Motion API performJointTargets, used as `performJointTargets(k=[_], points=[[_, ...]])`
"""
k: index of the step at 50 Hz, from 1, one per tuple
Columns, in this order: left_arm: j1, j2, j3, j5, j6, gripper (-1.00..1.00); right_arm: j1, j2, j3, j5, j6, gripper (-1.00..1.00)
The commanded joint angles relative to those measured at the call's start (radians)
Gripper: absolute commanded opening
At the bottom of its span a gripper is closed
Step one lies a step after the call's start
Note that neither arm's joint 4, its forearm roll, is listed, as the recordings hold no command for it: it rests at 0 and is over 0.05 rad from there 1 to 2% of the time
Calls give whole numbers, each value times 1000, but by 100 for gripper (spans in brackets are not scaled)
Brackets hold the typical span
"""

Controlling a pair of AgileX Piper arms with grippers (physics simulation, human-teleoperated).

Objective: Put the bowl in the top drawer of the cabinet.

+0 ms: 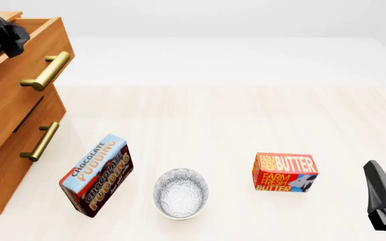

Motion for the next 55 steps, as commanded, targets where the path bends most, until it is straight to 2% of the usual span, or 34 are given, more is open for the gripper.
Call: performJointTargets(k=[1,18,55], points=[[-30,16,4,5,-6,100,0,0,0,0,0,100],[-73,45,12,3,-13,100,0,0,0,0,0,100],[-238,45,11,1,-53,100,0,0,0,0,0,100]])
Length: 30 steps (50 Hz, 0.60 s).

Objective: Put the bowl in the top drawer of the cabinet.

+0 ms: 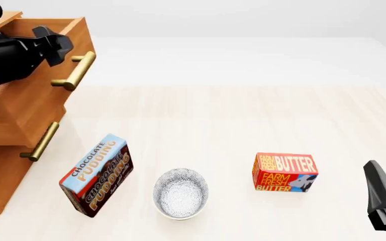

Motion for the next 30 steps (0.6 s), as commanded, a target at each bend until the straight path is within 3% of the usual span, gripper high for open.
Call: performJointTargets(k=[1,30], points=[[-46,12,6,-7,-4,100,0,0,0,0,0,100],[-137,47,-19,-15,1,100,0,0,0,0,0,100]])
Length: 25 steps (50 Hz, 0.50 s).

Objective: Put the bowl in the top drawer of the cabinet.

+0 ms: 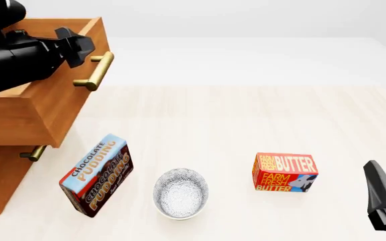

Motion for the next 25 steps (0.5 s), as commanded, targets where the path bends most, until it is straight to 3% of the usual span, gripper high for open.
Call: performJointTargets(k=[1,25], points=[[-35,25,-9,-4,14,100,0,0,0,0,0,100],[-128,12,-8,-21,-6,100,0,0,0,0,0,100]])
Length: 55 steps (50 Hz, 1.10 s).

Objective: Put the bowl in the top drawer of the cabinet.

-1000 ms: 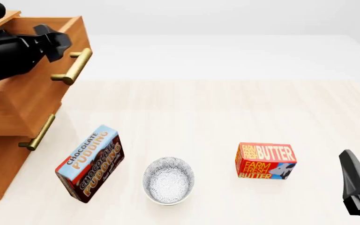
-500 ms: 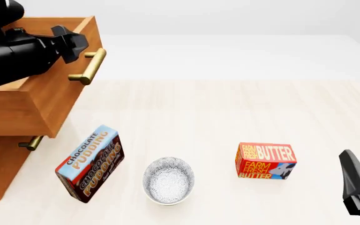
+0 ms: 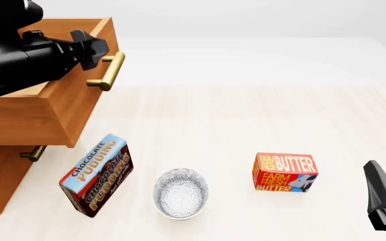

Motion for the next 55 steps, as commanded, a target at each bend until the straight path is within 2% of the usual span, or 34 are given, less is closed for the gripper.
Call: performJointTargets(k=[1,10,55], points=[[-63,-10,4,-15,11,100,0,0,0,0,0,100],[-107,-40,11,-20,0,100,0,0,0,0,0,100],[-118,-222,-59,105,66,100,0,0,0,0,0,100]])
